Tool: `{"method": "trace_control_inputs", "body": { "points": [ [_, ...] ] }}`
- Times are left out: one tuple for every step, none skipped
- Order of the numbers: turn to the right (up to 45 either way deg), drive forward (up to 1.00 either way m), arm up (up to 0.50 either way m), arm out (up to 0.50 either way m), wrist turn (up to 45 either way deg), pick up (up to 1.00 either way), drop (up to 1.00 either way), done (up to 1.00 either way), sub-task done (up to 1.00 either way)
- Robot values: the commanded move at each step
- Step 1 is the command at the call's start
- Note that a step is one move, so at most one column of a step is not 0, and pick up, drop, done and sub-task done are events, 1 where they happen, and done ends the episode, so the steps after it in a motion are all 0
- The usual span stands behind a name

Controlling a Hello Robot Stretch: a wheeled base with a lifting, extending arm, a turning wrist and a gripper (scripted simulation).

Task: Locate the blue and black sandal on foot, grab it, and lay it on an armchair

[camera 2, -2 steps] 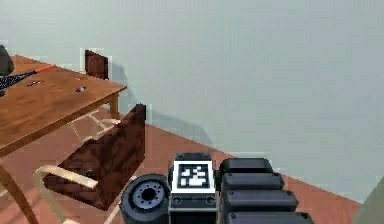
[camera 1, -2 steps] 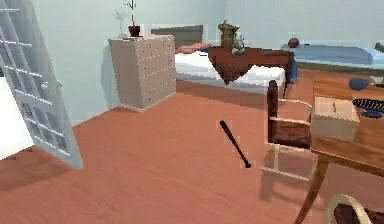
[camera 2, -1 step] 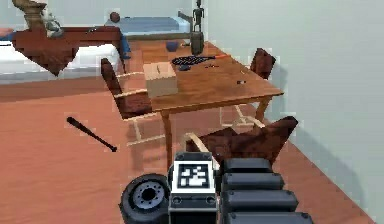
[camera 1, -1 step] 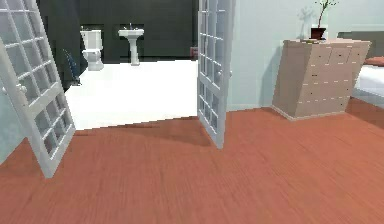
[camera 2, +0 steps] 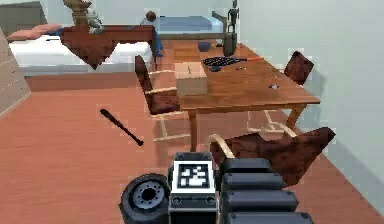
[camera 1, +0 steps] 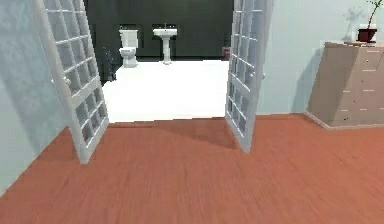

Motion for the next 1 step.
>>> {"method": "trace_control_inputs", "body": {
  "points": [
    [0.0,1.0,0.0,0.0,0.0,0.0,0.0,0.0,0.0]
  ]
}}
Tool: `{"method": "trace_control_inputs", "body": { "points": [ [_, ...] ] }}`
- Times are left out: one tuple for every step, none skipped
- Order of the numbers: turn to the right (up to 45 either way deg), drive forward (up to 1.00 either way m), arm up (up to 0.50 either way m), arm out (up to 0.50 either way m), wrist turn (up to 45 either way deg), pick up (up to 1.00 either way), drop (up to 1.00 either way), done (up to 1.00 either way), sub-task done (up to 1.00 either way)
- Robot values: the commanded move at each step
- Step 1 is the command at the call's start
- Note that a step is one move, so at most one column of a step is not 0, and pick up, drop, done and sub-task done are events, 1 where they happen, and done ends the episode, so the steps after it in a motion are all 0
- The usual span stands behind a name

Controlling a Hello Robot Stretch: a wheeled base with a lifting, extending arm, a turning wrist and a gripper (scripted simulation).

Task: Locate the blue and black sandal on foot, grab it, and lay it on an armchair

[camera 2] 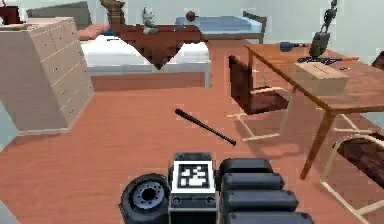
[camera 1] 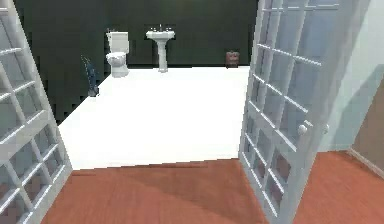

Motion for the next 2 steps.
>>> {"method": "trace_control_inputs", "body": {
  "points": [
    [0.0,1.0,0.0,0.0,0.0,0.0,0.0,0.0,0.0],
    [0.0,1.0,0.0,0.0,0.0,0.0,0.0,0.0,0.0]
  ]
}}
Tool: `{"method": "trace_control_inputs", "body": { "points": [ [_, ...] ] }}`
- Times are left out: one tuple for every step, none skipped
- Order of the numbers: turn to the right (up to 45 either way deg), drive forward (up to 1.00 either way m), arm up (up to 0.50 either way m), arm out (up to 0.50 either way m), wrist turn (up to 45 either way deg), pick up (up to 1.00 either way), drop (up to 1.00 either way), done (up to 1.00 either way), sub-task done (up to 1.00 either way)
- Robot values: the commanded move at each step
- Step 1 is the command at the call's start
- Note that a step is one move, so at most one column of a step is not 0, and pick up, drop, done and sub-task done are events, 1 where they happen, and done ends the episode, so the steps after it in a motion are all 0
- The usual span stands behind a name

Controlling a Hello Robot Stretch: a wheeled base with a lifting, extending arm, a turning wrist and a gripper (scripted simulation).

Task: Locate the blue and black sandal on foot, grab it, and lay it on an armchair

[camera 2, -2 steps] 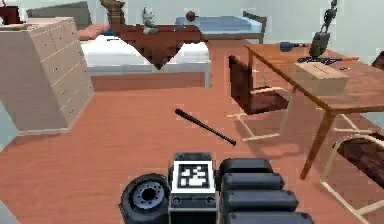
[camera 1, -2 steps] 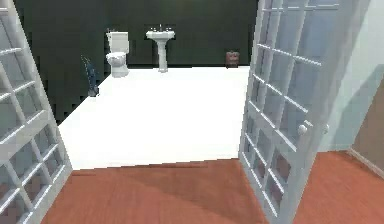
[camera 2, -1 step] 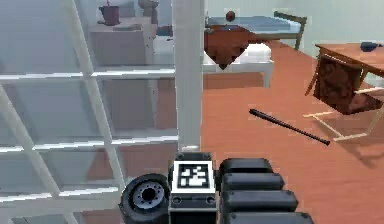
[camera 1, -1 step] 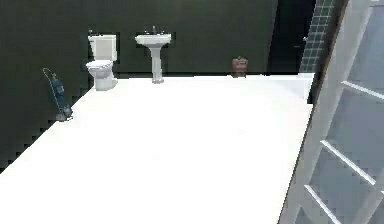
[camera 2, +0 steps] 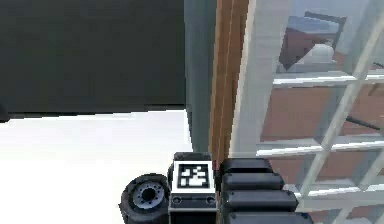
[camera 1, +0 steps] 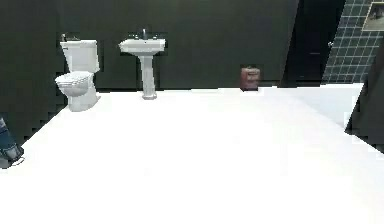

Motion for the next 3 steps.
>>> {"method": "trace_control_inputs", "body": {
  "points": [
    [30.0,0.0,0.0,0.0,0.0,0.0,0.0,0.0,0.0],
    [0.0,1.0,0.0,0.0,0.0,0.0,0.0,0.0,0.0],
    [0.0,1.0,0.0,0.0,0.0,0.0,0.0,0.0,0.0]
  ]
}}
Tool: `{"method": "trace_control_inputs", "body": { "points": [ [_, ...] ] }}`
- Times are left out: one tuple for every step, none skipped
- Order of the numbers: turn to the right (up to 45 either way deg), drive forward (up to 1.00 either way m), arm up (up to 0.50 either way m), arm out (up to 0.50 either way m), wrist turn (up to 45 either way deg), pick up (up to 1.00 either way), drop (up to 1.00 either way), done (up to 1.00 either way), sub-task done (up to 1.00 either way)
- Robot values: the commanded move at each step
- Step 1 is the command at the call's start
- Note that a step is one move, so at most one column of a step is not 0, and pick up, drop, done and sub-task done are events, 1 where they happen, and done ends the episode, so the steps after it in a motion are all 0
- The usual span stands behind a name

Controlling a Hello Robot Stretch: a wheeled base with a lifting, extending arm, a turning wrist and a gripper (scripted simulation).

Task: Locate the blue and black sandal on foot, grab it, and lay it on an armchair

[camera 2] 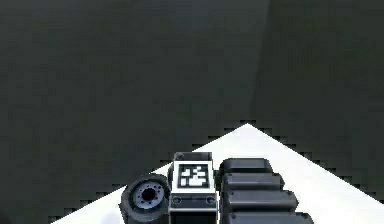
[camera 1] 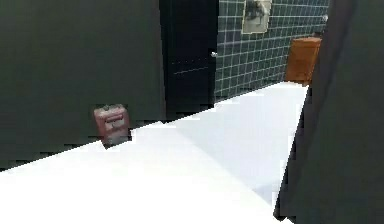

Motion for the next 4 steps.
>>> {"method": "trace_control_inputs", "body": {
  "points": [
    [0.0,0.85,0.0,0.0,0.0,0.0,0.0,0.0,0.0],
    [36.0,0.0,0.0,0.0,0.0,0.0,0.0,0.0,0.0],
    [0.0,0.05,0.0,0.0,0.0,0.0,0.0,0.0,0.0],
    [-9.0,0.0,0.0,0.0,0.0,0.0,0.0,0.0,0.0]
  ]
}}
